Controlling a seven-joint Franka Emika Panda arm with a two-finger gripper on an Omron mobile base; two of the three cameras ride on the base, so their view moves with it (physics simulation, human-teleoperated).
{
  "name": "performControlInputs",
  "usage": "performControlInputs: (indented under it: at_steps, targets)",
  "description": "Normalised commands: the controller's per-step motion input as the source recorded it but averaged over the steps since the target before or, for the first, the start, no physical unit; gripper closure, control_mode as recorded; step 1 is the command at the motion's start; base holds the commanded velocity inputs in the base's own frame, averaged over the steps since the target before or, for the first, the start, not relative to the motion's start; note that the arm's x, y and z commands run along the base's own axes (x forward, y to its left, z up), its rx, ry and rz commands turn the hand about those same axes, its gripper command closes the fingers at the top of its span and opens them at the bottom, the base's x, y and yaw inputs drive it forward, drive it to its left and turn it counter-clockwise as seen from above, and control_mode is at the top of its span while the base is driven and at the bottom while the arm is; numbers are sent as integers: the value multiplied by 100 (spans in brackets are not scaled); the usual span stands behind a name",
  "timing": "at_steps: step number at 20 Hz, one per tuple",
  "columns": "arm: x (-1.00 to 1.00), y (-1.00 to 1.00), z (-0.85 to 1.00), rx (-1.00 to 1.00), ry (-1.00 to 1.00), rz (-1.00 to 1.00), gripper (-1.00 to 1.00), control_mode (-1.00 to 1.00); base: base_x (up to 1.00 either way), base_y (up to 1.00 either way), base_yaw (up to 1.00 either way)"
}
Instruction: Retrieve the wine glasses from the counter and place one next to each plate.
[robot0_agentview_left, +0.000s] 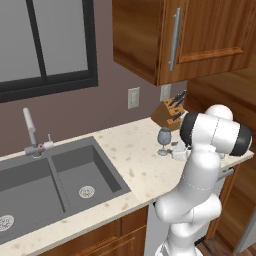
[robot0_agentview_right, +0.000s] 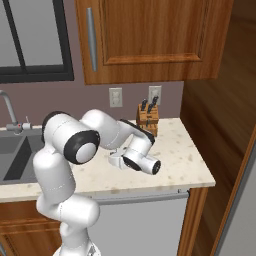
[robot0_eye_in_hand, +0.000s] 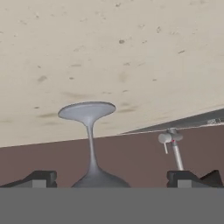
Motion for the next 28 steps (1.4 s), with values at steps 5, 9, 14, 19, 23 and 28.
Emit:
performControlInputs:
  at_steps: [5,9,14,19,23,28]
  targets:
    - [33,0,0,0,0,0,-100,-100,0,0,0]
    - [33,6,-3,0,4,-2,-100,-100,0,0,0]
    - [20,3,-12,0,3,-2,-100,-100,0,0,0]
    - [13,2,-16,0,2,-3,-100,-100,0,0,0]
    - [7,16,-22,0,0,-1,-100,-100,0,0,0]
    - [16,23,-15,0,0,0,-100,-100,0,0,0]
